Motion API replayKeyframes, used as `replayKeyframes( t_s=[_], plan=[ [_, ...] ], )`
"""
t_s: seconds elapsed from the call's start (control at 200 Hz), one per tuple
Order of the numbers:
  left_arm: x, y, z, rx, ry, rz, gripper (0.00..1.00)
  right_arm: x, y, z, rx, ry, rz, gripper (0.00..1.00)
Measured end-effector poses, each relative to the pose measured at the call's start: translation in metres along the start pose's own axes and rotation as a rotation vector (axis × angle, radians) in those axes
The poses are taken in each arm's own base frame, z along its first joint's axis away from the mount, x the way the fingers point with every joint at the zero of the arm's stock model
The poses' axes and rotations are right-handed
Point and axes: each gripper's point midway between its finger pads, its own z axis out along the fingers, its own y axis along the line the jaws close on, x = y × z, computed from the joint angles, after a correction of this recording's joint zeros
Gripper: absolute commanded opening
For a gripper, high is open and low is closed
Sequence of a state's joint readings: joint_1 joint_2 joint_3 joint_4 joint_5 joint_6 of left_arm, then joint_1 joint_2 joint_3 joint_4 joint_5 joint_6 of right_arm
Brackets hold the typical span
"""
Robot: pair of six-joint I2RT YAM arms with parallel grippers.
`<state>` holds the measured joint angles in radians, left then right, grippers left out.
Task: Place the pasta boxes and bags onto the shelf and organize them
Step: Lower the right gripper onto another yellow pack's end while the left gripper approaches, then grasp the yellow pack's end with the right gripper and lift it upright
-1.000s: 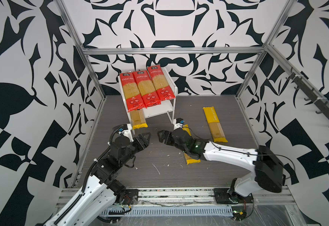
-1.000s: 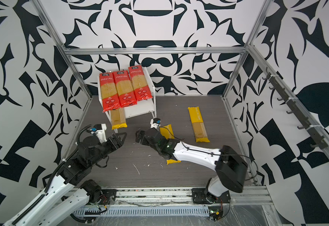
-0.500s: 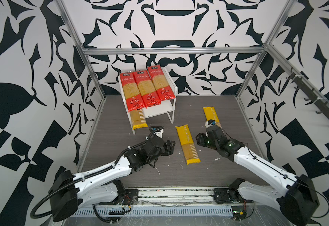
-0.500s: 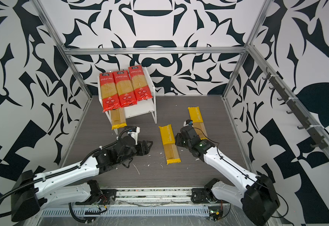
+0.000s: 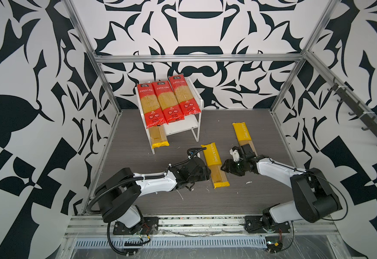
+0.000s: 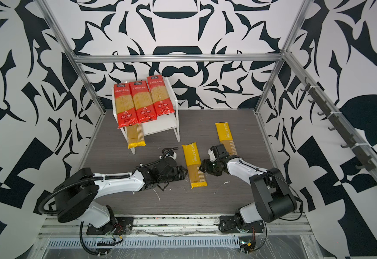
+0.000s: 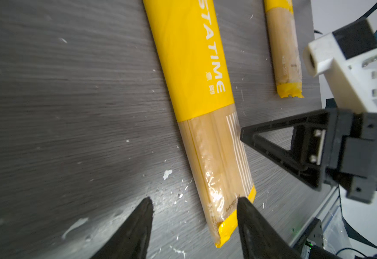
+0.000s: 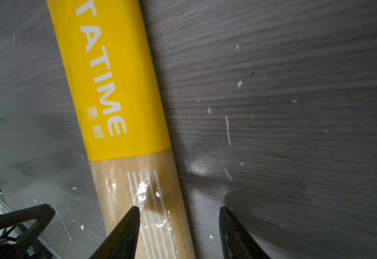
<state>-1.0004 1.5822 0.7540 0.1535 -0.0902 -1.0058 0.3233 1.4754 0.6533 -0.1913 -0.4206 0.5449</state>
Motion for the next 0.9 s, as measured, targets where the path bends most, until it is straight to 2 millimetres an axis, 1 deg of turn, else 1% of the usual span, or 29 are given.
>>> replayKeyframes(
  t_s=[0.055,0.145,0.28,0.455,0.6,0.69,0.755,0.82,0.9],
  plan=[
    [0.000,0.003,0.007,0.012,0.015,-0.032,0.58,-0.005,0.007,0.004,-0.052,-0.004,0.002,0.53],
    [-0.002,0.006,0.017,0.033,0.033,-0.079,0.54,-0.004,0.019,0.011,-0.142,0.006,-0.002,0.49],
    [-0.004,0.008,0.028,0.074,0.055,-0.130,0.43,0.003,0.028,0.014,-0.240,0.018,0.011,0.47],
    [0.001,0.014,0.040,0.108,0.094,-0.170,0.32,0.009,0.038,0.022,-0.351,0.044,0.050,0.35],
    [0.000,0.010,0.042,0.147,0.116,-0.184,0.22,0.008,0.040,0.027,-0.419,0.019,0.104,0.22],
    [-0.002,0.009,0.042,0.162,0.117,-0.190,0.22,0.007,0.043,0.024,-0.465,-0.007,0.124,0.11],
    [-0.005,0.007,0.041,0.170,0.110,-0.191,0.24,0.006,0.045,0.021,-0.485,-0.025,0.124,0.04],
    [-0.008,0.006,0.040,0.178,0.106,-0.190,0.28,0.003,0.047,0.018,-0.494,-0.040,0.133,0.00],
    [-0.007,0.005,0.036,0.190,0.108,-0.186,0.37,0.005,0.050,0.014,-0.502,-0.047,0.140,0.00]
  ],
)
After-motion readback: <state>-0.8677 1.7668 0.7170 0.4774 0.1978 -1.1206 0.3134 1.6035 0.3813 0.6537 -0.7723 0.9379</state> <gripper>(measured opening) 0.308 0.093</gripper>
